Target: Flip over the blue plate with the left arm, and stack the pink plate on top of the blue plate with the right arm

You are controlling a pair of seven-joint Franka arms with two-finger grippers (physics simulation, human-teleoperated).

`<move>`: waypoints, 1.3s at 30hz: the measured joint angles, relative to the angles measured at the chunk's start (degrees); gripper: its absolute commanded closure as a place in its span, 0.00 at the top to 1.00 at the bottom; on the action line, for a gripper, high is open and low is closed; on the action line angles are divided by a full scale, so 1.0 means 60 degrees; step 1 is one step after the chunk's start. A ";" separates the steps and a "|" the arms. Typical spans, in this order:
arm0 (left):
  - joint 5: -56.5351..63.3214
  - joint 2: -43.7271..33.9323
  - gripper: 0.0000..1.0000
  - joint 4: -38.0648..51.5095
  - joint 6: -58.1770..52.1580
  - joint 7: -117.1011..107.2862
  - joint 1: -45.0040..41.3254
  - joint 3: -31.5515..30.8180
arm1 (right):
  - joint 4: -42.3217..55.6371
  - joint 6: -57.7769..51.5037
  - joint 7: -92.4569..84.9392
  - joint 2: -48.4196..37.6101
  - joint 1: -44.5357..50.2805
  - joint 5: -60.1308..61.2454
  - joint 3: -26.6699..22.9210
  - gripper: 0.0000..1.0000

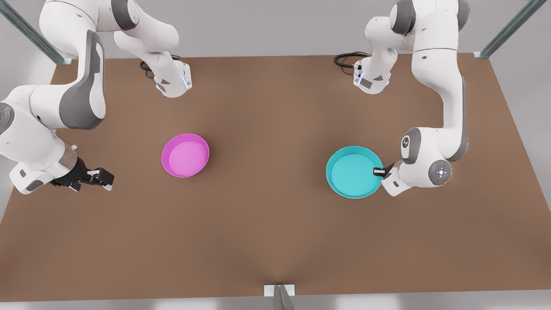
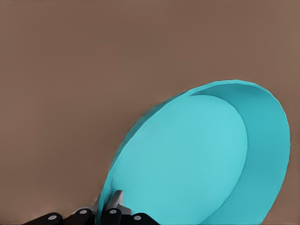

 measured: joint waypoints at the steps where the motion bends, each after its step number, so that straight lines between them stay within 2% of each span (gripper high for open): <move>1: 0.0169 0.0000 0.21 0.0074 -0.0003 -0.0231 -0.0263 -0.0002 | 0.0000 0.0000 0.0000 0.0000 -0.0004 0.0000 0.0000 1.00; 11: 0.2615 0.0084 0.21 0.0691 -0.0027 -0.3210 -0.2933 -0.0003 | 0.0000 0.0000 0.0000 -0.0014 0.0004 0.0002 0.0000 1.00; 14: 0.3446 0.0145 0.21 0.1200 -0.0789 -0.3735 -0.3522 -0.0003 | 0.0000 0.0000 0.0000 -0.0015 0.0001 0.0006 0.0014 1.00; 19: 0.4917 0.0174 0.21 0.1218 -0.0831 -0.4562 -0.4507 -0.0004 | 0.0000 0.0000 0.0000 -0.0011 -0.0003 -0.0008 0.0000 1.00; 39: 0.9741 0.0924 0.21 0.1211 -0.1588 -0.6877 -0.6953 -0.0006 | 0.0000 0.0000 0.0000 -0.0015 0.0009 0.0006 0.0014 1.00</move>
